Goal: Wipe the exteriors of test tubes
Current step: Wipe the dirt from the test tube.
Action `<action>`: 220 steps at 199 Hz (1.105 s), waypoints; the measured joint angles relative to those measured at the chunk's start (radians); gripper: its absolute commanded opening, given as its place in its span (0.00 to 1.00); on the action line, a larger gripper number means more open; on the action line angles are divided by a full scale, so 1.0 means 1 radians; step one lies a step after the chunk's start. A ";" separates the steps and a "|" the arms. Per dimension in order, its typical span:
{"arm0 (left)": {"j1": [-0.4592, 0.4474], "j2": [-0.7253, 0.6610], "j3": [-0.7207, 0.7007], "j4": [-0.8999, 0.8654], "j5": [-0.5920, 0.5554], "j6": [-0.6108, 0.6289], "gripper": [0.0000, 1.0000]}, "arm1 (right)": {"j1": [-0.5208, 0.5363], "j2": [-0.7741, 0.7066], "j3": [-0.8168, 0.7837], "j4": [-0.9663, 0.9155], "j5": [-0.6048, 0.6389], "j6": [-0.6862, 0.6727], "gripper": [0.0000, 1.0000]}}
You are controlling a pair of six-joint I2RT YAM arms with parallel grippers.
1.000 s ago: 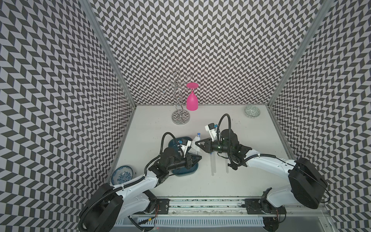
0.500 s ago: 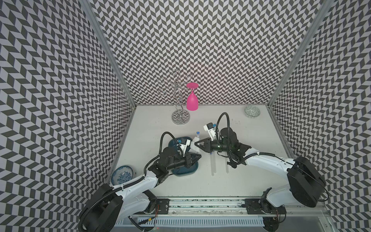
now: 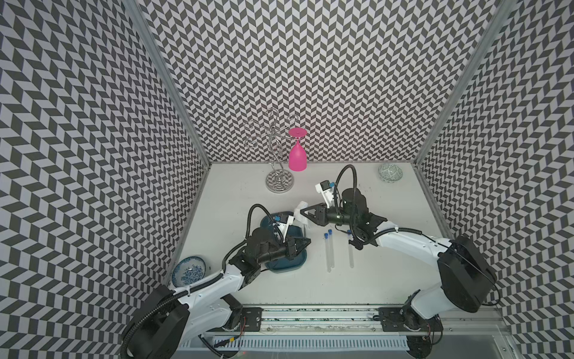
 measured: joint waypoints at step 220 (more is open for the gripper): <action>0.049 -0.187 0.000 -0.088 -0.041 0.028 0.58 | 0.010 -0.153 -0.149 -0.142 0.084 -0.032 0.14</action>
